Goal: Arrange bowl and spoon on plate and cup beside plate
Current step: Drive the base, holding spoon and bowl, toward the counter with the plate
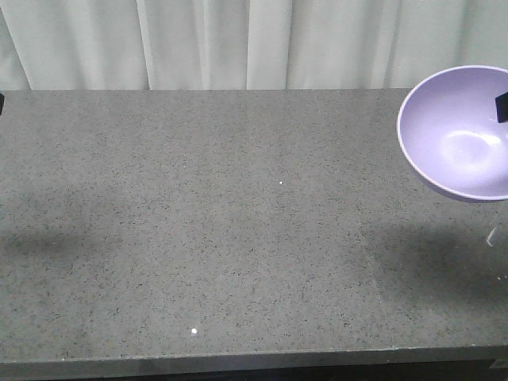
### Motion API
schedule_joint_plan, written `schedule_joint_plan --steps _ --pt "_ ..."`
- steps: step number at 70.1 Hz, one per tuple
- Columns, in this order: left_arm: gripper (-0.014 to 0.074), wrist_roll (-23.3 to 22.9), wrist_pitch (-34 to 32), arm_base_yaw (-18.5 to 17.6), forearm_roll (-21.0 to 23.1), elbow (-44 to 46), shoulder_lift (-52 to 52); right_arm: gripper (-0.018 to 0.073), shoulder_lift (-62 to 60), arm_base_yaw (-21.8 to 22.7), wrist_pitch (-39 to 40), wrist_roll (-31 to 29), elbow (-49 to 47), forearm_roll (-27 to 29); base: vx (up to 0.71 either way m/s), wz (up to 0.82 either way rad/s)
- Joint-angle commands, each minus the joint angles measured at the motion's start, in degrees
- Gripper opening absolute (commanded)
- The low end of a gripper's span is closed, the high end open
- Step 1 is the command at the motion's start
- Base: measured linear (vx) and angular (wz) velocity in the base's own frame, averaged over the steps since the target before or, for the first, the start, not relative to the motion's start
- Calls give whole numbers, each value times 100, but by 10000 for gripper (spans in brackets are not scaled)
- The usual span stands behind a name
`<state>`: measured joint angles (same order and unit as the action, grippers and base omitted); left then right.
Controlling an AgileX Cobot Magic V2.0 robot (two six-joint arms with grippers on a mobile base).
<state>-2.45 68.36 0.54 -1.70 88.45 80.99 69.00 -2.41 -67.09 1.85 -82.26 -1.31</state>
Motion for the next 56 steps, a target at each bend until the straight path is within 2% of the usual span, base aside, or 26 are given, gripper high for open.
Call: schedule_joint_plan --steps 1,56 --pt "-6 -16 -282 -29 0 174 -187 -6 -117 34 291 -10 -145 -5 0 0" --pt "-6 -16 -282 -29 0 174 -187 -6 -117 34 291 -10 -145 -5 0 -5"
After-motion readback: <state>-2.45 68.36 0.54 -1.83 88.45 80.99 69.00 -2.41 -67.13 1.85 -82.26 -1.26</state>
